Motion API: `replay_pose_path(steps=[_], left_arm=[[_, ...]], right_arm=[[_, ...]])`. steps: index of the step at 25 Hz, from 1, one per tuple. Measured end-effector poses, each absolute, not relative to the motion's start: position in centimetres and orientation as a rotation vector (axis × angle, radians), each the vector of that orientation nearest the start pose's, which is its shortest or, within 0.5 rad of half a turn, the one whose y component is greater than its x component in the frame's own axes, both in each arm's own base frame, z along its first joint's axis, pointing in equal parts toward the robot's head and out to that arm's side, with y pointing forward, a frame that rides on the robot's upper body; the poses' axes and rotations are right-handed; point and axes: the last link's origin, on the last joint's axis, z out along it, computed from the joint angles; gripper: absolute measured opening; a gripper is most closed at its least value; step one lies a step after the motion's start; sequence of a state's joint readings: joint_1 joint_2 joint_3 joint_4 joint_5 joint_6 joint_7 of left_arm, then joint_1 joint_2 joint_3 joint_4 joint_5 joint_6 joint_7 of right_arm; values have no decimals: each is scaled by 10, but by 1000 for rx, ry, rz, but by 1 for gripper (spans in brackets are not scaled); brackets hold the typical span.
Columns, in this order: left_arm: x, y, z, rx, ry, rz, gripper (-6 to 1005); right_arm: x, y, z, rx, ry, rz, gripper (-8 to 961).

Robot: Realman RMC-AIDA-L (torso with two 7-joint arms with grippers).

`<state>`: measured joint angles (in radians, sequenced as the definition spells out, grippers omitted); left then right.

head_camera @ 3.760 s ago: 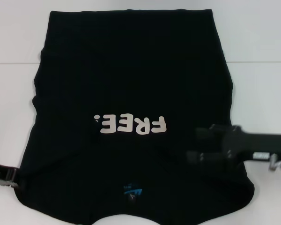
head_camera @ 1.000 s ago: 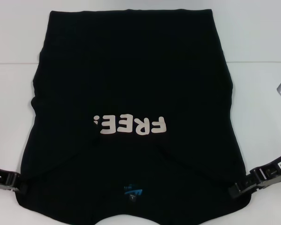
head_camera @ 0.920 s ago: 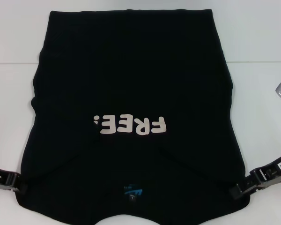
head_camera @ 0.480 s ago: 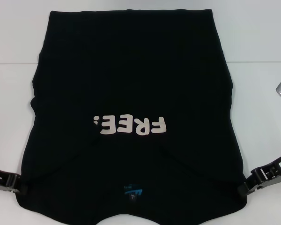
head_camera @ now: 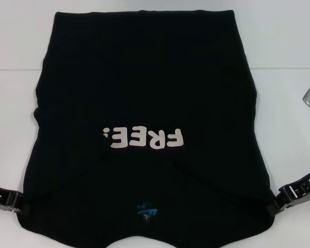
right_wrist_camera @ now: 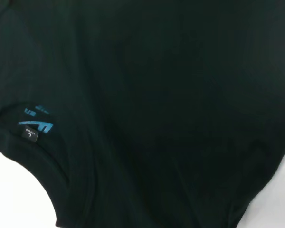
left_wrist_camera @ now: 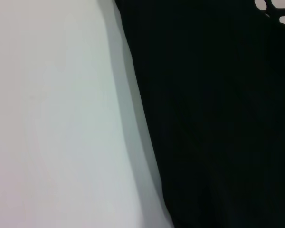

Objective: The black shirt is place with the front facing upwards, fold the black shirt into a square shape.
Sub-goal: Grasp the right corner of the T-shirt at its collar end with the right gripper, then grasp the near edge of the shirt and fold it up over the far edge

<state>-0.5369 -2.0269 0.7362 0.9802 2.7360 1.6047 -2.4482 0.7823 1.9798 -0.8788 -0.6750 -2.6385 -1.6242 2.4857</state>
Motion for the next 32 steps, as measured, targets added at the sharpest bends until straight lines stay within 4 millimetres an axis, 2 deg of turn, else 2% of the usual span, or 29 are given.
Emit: replay_pose_path(steps=[4,9,12,15,19,26,30,32], left_arm=[[-324,319,61,-2229,-1739,249,16],[-315,318,72,-2315,-1797,77,17],[-316,317,77,-2345,-1836,13,18],[-318,313,77,-2363,-1865,1,19],[-323,303,75,-2415,-1901,72,20],[-322,269,72,-2630,-1978,295,22],[-320,259,68,-2721,-1980,413,23],[-319,258,65,-2751,-1971,475,24]], right_arm=[[262,356,18,-2509,1715,-415,34],[254,361,39,-2554,1657,-392,33],[249,361,53,-2584,1634,-336,33],[249,360,56,-2600,1629,-325,33],[252,351,56,-2677,1594,-374,34],[270,317,60,-2860,1549,-543,33],[283,299,50,-2929,1542,-732,33],[283,295,44,-2955,1538,-766,34]])
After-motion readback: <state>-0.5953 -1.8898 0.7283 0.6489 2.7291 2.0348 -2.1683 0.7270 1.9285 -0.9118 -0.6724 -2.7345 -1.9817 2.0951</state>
